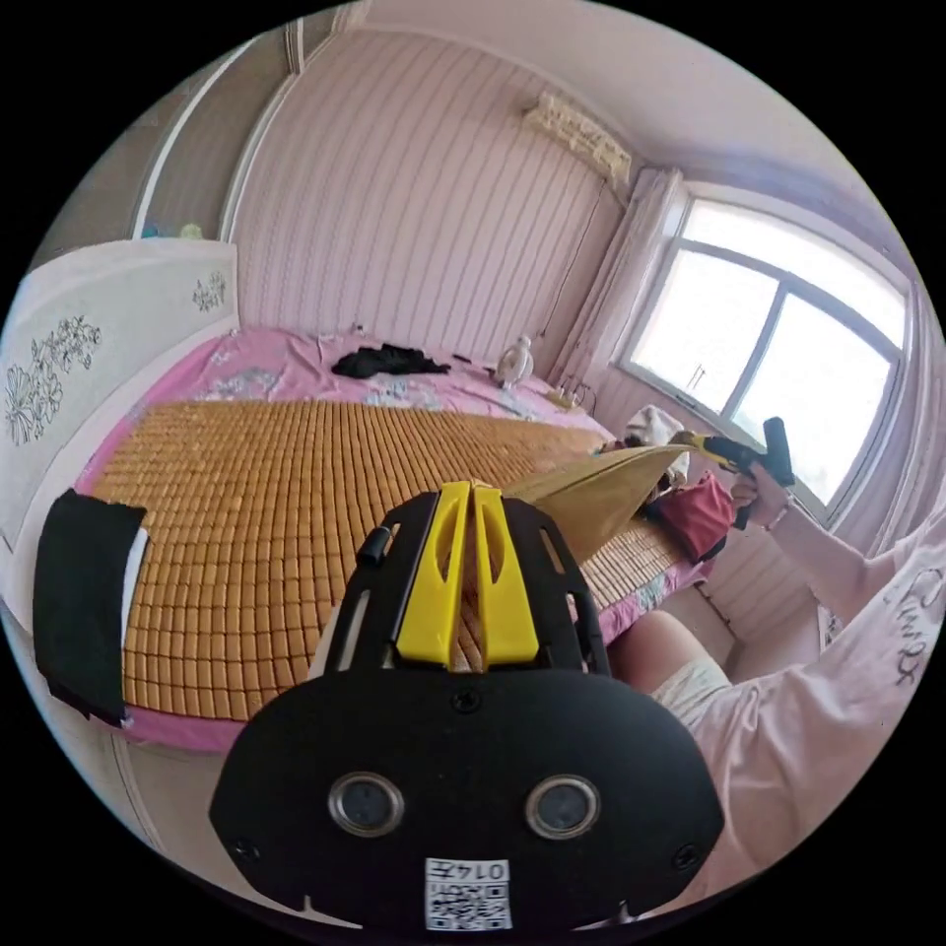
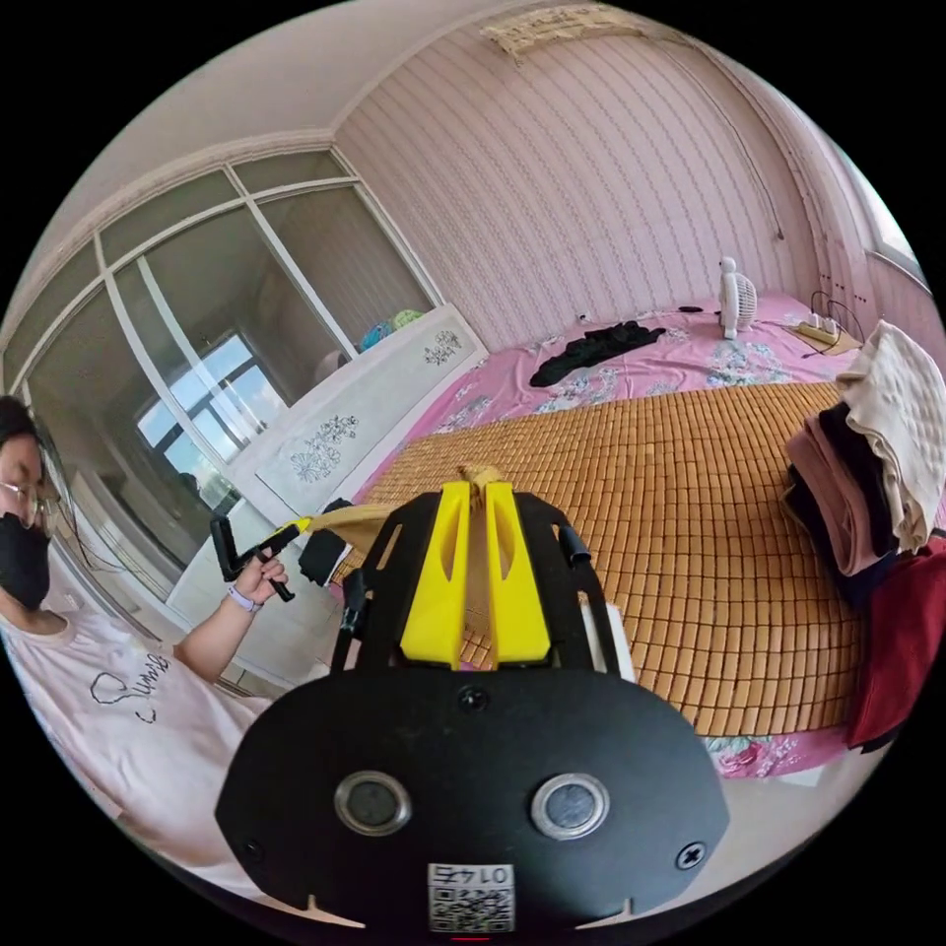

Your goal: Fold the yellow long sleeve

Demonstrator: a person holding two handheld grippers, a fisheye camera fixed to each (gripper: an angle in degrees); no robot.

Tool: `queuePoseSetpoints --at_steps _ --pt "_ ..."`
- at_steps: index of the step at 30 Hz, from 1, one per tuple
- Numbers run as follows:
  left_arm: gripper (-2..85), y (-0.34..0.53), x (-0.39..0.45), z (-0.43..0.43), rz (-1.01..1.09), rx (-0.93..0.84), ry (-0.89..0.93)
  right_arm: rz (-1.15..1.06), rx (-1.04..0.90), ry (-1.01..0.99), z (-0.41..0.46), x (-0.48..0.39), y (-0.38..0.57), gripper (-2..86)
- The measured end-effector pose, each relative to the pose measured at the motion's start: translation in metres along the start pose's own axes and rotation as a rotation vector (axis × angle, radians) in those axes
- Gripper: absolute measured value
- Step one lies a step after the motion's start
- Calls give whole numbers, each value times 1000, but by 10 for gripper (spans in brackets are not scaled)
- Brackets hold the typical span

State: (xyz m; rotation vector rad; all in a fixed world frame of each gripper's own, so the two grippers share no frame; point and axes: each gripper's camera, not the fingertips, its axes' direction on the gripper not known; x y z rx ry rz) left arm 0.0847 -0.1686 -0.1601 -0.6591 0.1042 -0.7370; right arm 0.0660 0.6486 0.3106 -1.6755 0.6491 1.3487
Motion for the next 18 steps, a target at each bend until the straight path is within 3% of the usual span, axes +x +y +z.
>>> queuePoseSetpoints --at_steps 11,18 --pt "-10 -96 71 -270 208 561 -30 -324 369 -253 -137 -151 -74 19" --pt "-10 -73 130 -377 345 809 -17 -532 433 -174 -199 -212 -62 17"
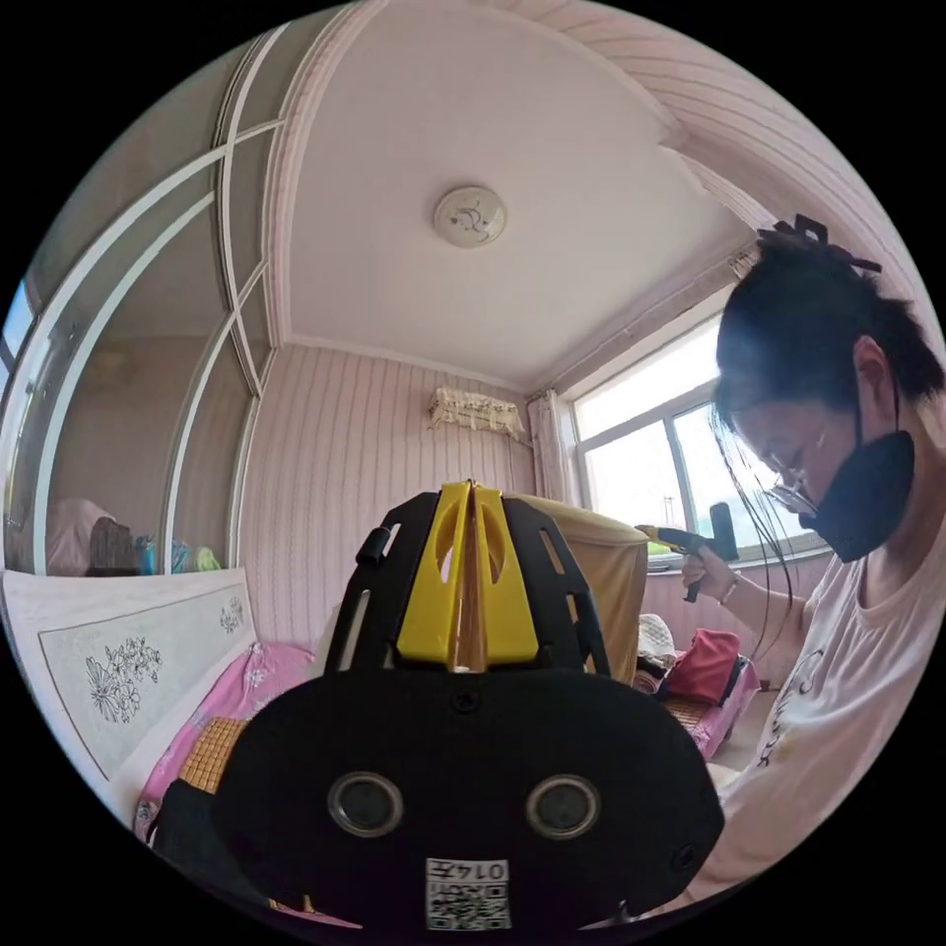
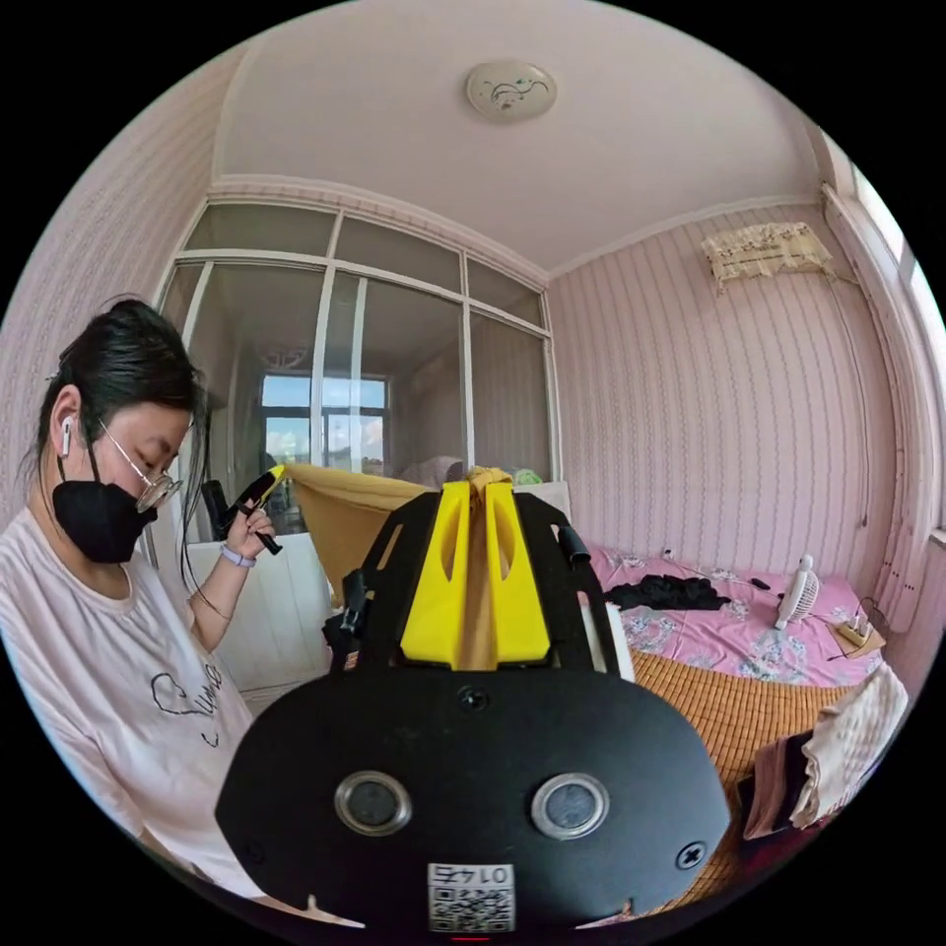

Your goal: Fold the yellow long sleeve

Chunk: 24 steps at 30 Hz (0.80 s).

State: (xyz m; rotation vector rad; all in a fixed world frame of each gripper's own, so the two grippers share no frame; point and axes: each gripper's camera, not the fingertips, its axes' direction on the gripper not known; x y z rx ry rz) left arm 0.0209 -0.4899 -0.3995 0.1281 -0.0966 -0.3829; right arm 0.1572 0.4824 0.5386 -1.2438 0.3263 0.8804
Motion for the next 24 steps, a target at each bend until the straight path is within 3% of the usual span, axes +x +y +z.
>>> queuePoseSetpoints --at_steps 5,10,13,17,19,21,24 --pt "-10 -16 14 -32 -18 18 -33 5 33 -154 -29 -19 -13 17" --pt "-10 -46 4 -29 25 85 -16 -50 61 -154 -32 -18 -42 17" --pt "-10 -27 -24 16 -30 -41 -60 29 -82 -76 13 23 -27 16" --pt "-10 54 -64 126 -75 -439 -171 248 -453 144 120 118 51 17" --pt "-10 99 -81 170 -124 -563 -185 400 -537 170 155 158 91 17" --pt "-10 149 -96 205 -245 -625 -181 522 -533 186 174 185 113 17" --pt "-10 159 -105 232 -289 -584 -190 422 -452 274 185 199 85 17"
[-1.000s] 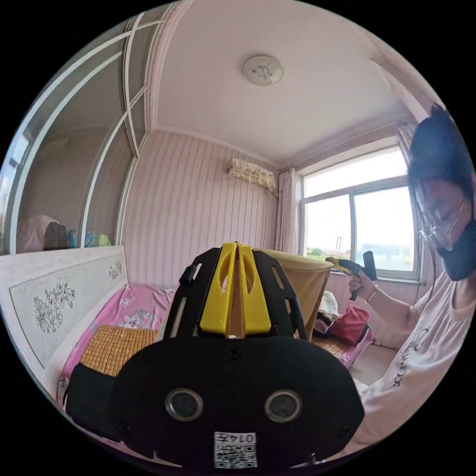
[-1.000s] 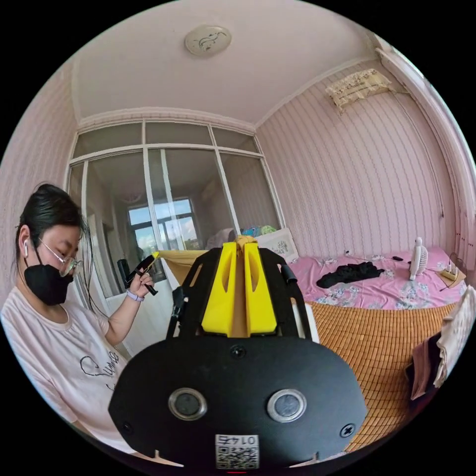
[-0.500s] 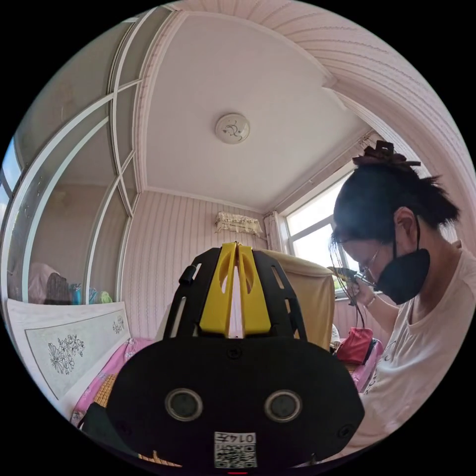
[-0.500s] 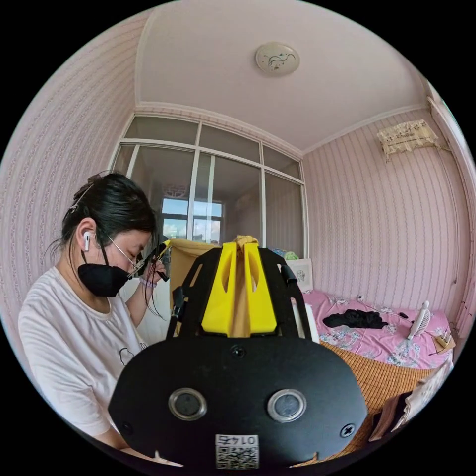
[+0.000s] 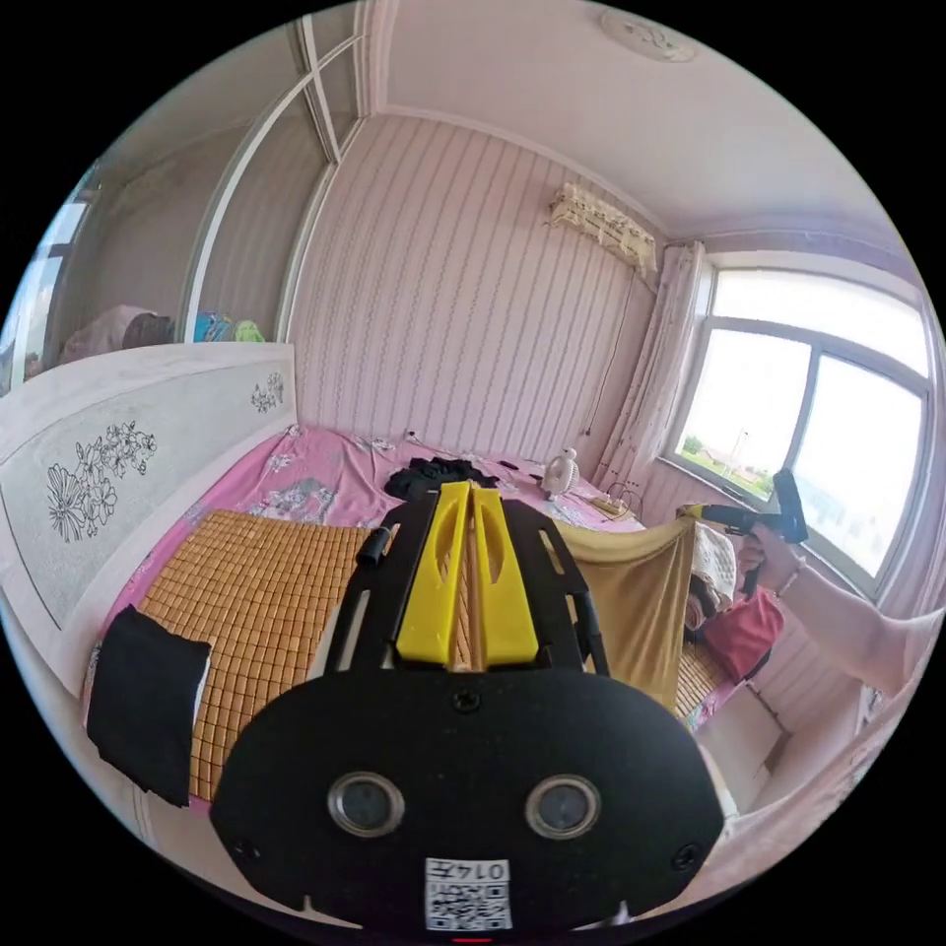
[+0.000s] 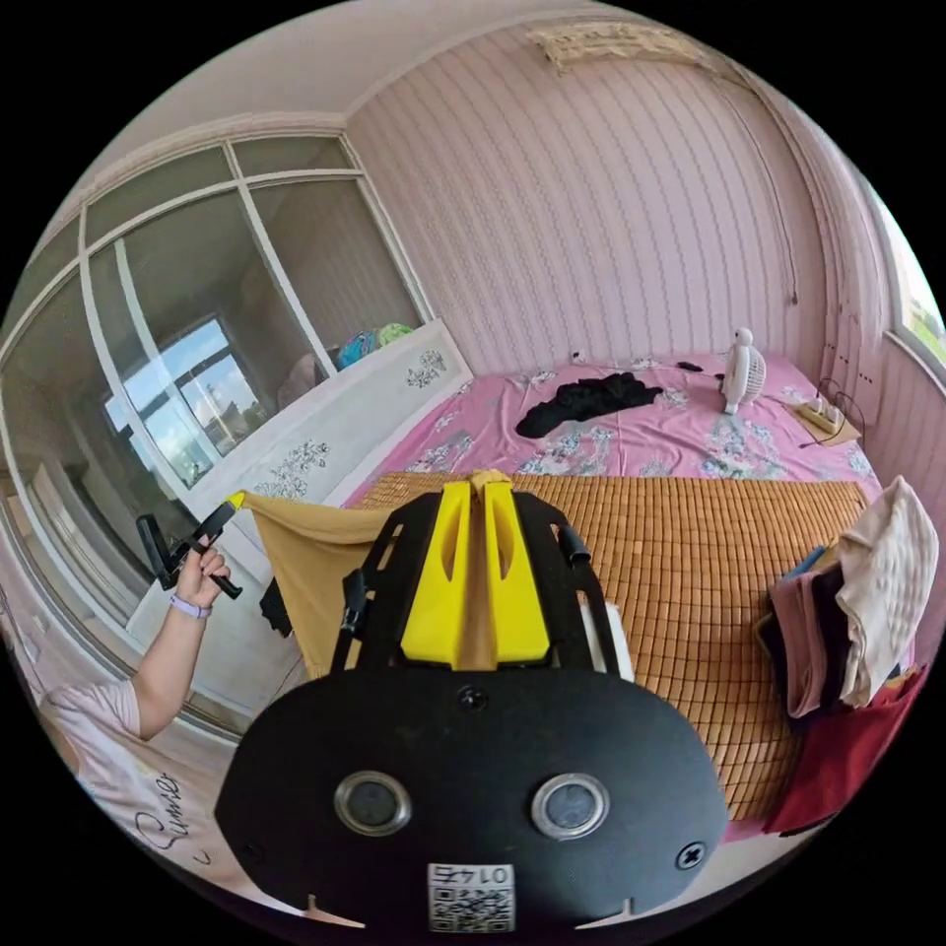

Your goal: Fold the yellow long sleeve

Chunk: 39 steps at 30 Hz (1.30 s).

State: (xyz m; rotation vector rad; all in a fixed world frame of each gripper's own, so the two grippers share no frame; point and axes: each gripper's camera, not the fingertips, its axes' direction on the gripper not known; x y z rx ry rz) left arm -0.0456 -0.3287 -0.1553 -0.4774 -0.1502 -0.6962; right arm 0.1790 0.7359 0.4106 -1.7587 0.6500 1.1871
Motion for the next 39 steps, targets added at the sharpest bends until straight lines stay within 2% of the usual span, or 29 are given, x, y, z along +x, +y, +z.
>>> queuePoseSetpoints --at_steps 4,7,10,12,15,17,21,24,30,35,39 --pt "-10 -38 1 -3 29 152 8 -35 310 -83 -48 4 -38 18" --pt "-10 -43 -5 -1 54 201 32 -104 352 -109 -52 13 -24 18" --pt "-10 -10 -24 31 48 82 6 -101 215 -96 -16 39 23 19" --pt "-10 36 -48 72 12 -103 -18 -45 92 -64 17 64 63 19" --pt "-10 107 -80 128 -62 -311 -28 135 -95 -39 78 116 138 18" --pt "-10 151 -96 153 -126 -376 -37 275 -219 -49 119 151 196 17" --pt "-10 234 -125 195 -255 -560 -90 472 -340 -21 155 187 281 11" --pt "-10 276 -140 214 -259 -707 -112 557 -413 59 160 207 335 6" --pt "-10 312 -158 230 -242 -787 -106 545 -451 157 152 223 375 23" --pt "-10 324 -169 242 -250 -793 -105 361 -502 236 185 204 371 76" --pt "-10 333 -176 250 -244 -805 -106 281 -608 364 210 202 380 46"
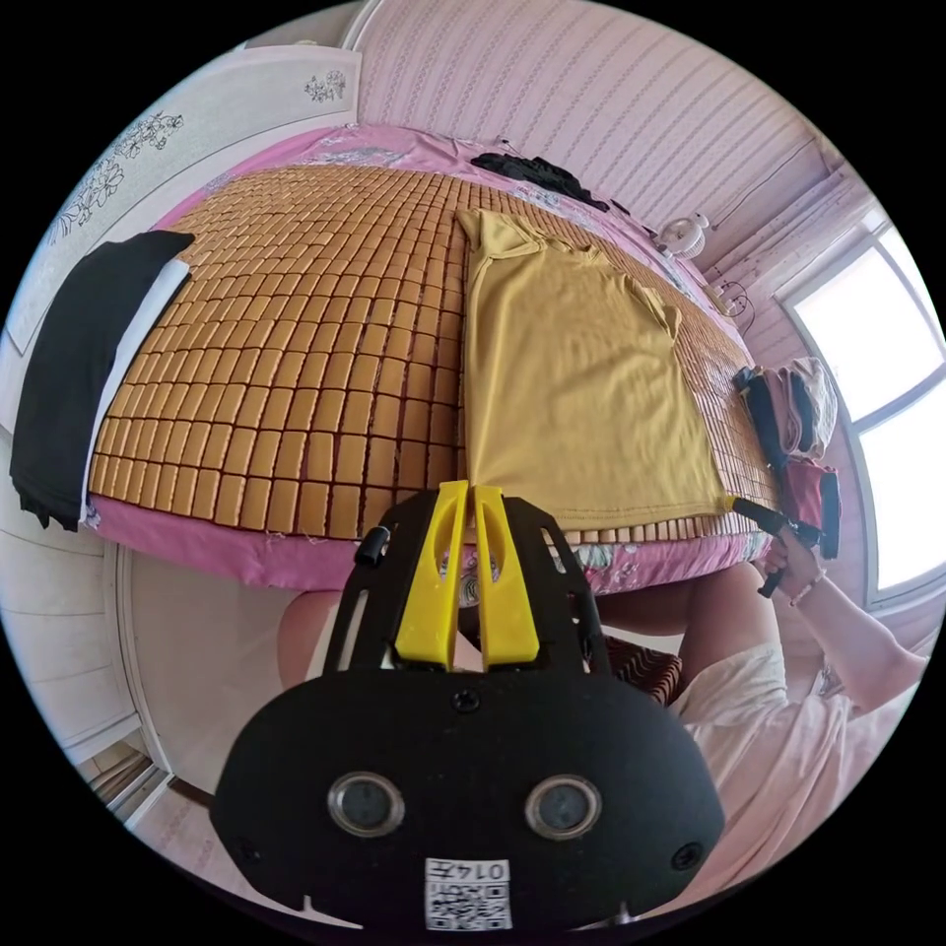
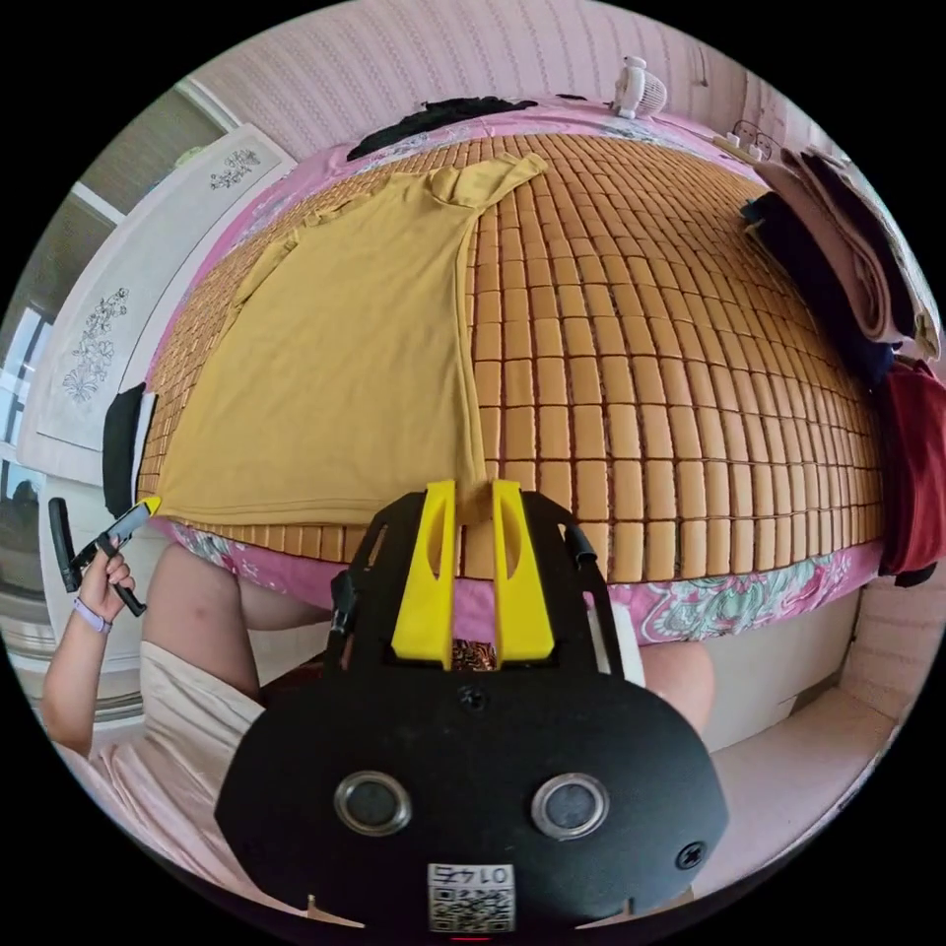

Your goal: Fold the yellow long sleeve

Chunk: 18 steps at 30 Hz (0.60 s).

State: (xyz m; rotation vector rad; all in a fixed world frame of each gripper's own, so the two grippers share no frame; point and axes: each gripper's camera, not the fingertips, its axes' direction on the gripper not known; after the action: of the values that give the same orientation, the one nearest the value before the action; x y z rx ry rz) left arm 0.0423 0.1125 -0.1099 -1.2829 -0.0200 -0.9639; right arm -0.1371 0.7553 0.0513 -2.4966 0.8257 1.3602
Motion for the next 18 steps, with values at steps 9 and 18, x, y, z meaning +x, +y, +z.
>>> queuePoseSetpoints --at_steps 9,18 --pt "-10 9 -13 17 34 -62 11 -115 -69 2 -19 19 43 12" --pt "-10 22 -9 55 93 -222 -109 -35 -103 78 -7 37 91 38"
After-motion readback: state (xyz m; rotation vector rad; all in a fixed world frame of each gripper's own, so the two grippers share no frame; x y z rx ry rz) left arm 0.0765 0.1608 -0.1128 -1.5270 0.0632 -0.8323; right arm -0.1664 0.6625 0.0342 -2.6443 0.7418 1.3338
